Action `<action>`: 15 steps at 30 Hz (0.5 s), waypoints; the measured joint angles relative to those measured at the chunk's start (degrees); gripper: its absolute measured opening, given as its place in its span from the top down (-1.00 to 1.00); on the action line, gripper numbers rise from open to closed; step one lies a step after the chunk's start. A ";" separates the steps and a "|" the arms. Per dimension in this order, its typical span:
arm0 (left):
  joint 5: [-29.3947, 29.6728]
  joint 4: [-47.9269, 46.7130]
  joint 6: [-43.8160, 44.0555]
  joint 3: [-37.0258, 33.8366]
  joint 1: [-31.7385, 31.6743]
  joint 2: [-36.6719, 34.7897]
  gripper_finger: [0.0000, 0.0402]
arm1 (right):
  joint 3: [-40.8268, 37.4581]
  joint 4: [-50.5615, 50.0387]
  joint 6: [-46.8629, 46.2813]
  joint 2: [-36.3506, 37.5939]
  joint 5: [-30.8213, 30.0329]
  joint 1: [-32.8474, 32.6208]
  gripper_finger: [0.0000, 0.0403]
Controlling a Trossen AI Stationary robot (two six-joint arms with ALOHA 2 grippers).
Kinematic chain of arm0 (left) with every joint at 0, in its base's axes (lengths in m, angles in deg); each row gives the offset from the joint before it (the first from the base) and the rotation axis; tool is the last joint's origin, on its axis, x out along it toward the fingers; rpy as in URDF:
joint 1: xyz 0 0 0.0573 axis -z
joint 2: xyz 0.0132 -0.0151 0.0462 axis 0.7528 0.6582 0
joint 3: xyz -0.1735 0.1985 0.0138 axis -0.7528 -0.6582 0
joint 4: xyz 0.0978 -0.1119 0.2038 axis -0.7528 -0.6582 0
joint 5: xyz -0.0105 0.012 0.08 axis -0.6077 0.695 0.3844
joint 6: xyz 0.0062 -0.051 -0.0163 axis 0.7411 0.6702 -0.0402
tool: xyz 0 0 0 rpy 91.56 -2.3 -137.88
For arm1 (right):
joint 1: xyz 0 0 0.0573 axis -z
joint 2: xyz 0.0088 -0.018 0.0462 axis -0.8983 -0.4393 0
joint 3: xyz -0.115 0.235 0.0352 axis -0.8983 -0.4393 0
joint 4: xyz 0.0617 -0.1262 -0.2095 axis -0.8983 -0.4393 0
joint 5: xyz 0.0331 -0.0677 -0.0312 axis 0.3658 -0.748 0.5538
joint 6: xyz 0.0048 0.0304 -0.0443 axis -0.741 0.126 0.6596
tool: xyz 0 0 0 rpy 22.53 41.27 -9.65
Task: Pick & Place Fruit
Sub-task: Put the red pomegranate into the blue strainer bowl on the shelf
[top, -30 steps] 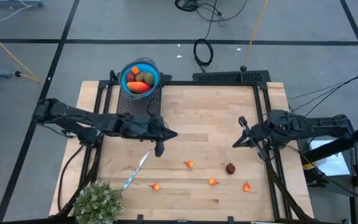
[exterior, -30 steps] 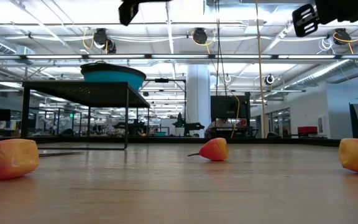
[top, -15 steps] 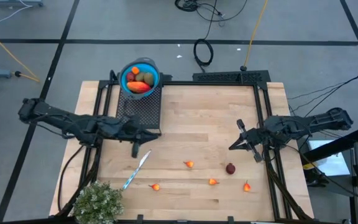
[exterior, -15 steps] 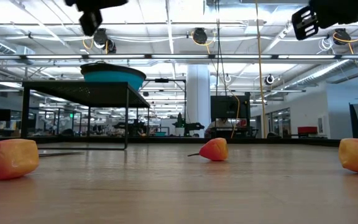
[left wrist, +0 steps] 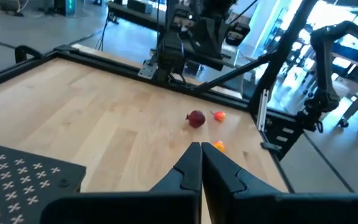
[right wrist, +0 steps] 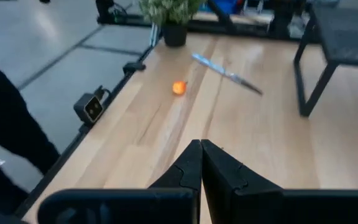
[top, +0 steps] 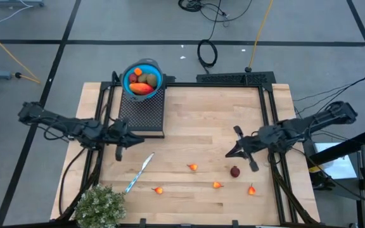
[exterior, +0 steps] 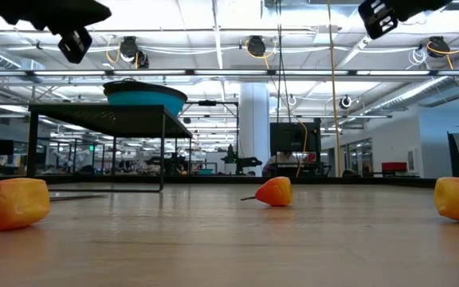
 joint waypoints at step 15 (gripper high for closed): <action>-1.58 -6.16 -3.91 -5.95 0.64 -12.95 0.96 | 24.86 -29.35 -7.51 -21.66 0.13 -4.16 1.00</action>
